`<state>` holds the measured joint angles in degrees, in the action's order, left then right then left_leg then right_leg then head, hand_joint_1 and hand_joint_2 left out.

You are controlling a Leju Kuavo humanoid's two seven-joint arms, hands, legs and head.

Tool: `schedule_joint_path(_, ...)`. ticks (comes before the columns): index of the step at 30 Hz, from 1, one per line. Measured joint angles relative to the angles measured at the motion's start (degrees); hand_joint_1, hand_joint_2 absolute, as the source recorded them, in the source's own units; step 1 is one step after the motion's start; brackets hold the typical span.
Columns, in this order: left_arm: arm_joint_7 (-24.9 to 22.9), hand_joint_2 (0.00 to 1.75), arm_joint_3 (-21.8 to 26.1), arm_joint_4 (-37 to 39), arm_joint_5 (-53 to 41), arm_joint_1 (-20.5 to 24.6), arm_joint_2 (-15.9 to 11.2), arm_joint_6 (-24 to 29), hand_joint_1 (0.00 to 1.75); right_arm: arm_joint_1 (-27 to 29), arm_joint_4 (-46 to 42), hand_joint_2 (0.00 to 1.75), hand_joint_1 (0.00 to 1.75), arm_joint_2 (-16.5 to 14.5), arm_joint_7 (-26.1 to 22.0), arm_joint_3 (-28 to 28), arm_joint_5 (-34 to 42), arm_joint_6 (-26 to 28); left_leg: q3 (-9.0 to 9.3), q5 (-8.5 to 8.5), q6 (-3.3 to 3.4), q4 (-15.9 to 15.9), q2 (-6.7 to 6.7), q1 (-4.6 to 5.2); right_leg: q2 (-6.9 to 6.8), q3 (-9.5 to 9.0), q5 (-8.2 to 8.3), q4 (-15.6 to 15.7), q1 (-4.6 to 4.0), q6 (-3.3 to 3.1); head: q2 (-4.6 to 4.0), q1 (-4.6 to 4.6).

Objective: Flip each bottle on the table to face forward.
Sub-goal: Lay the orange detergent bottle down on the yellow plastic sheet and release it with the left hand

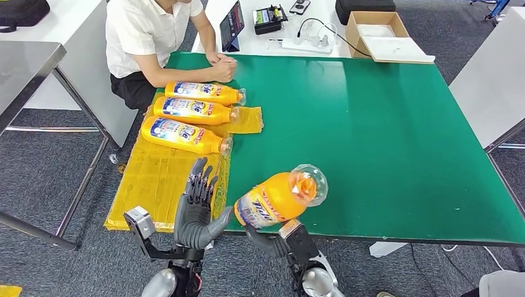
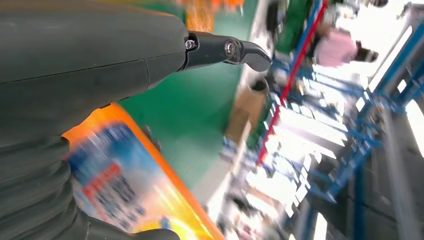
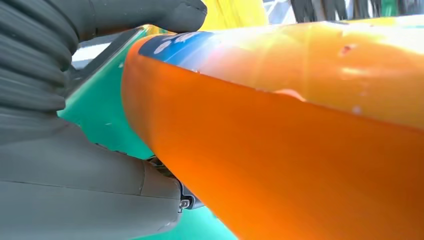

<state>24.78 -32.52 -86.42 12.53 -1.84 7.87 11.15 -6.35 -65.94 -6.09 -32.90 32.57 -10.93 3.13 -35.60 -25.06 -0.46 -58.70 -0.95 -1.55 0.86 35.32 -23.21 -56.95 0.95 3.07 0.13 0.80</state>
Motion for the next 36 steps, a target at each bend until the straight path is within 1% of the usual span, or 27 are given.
schedule_joint_path(3, 0.7, 1.75, -0.2, 0.3, -5.9, -0.4, -0.3, 4.9, 0.00, 0.8, 0.0, 1.75, 1.75, 0.0, 0.7, -1.4, 0.4, -0.1, 0.00, 0.00, 0.00, 0.0, 0.00, 0.00, 0.00, 0.00, 0.00, 0.0, 0.00, 0.00, 0.00, 0.00)
schedule_joint_path(7, 2.2, 1.75, -1.4, 0.6, -12.7, -1.0, -0.9, 7.6, 0.00, 1.5, -0.6, 1.75, 1.75, -0.1, 1.5, -3.1, 2.5, -1.0, 0.00, 0.00, 0.00, 0.0, 0.00, 0.00, 0.00, 0.00, 0.01, 0.0, 0.00, 0.00, 0.00, 0.00)
schedule_joint_path(15, 2.4, 1.75, -2.2, 0.6, -14.7, -1.8, -1.8, 8.8, 0.00, 2.2, -2.1, 1.75, 1.75, 0.0, 2.3, -5.7, 4.0, -1.9, 0.00, 0.00, 0.00, 0.0, 0.00, 0.00, 0.00, 0.00, 0.00, 0.0, 0.00, 0.00, 0.00, 0.01)
schedule_joint_path(20, 0.5, 1.75, -2.2, 0.8, -16.8, -2.2, -2.2, 10.1, 0.00, 3.2, -4.1, 1.75, 1.75, 0.2, 3.9, -8.0, 4.1, -1.5, 0.00, 0.00, 0.00, 0.0, 0.00, 0.01, 0.00, 0.00, 0.00, 0.0, 0.01, 0.00, 0.00, 0.00)
schedule_joint_path(22, -0.3, 1.75, -2.3, 1.2, -17.4, -2.6, -2.4, 10.3, 0.00, 3.5, -5.0, 1.75, 1.75, 0.7, 6.2, -9.1, 1.9, -0.9, 0.00, 0.00, 0.01, 0.0, 0.00, 0.01, 0.00, 0.00, 0.00, 0.0, 0.01, 0.00, 0.00, -0.01)
schedule_joint_path(24, -1.4, 1.75, -2.4, 1.6, -17.0, -2.9, -2.6, 9.3, 0.00, 3.5, -5.2, 1.75, 1.75, 1.5, 9.0, -9.6, -2.0, -0.1, -0.01, -0.01, 0.01, 0.0, 0.00, 0.02, 0.00, 0.00, 0.00, 0.0, 0.02, 0.00, 0.00, -0.01)
schedule_joint_path(28, -3.9, 1.75, -3.4, 2.2, -13.5, -3.1, -3.0, 4.2, 0.00, 2.3, -3.7, 1.75, 1.75, 2.7, 13.0, -9.2, -11.5, 2.6, -0.02, 0.00, 0.01, 0.0, 0.00, 0.02, 0.00, 0.00, 0.01, 0.0, 0.02, 0.01, 0.00, 0.01)
schedule_joint_path(30, -4.9, 1.75, -4.0, 2.4, -12.6, -3.1, -3.1, 2.6, 0.00, 0.9, -2.6, 1.75, 1.75, 3.0, 14.2, -8.5, -14.8, 3.8, -0.01, 0.00, 0.01, 0.0, 0.01, 0.02, 0.00, 0.00, 0.01, 0.0, 0.01, 0.01, 0.00, 0.01)
schedule_joint_path(36, -6.1, 1.75, -4.8, 2.7, -12.6, -2.5, -3.1, 1.0, 0.00, -3.5, 0.6, 1.75, 1.75, 3.3, 18.0, -5.3, -19.8, 4.3, 0.00, 0.02, 0.01, 0.0, 0.00, 0.01, 0.00, 0.00, 0.02, 0.0, 0.01, 0.01, 0.00, 0.01)
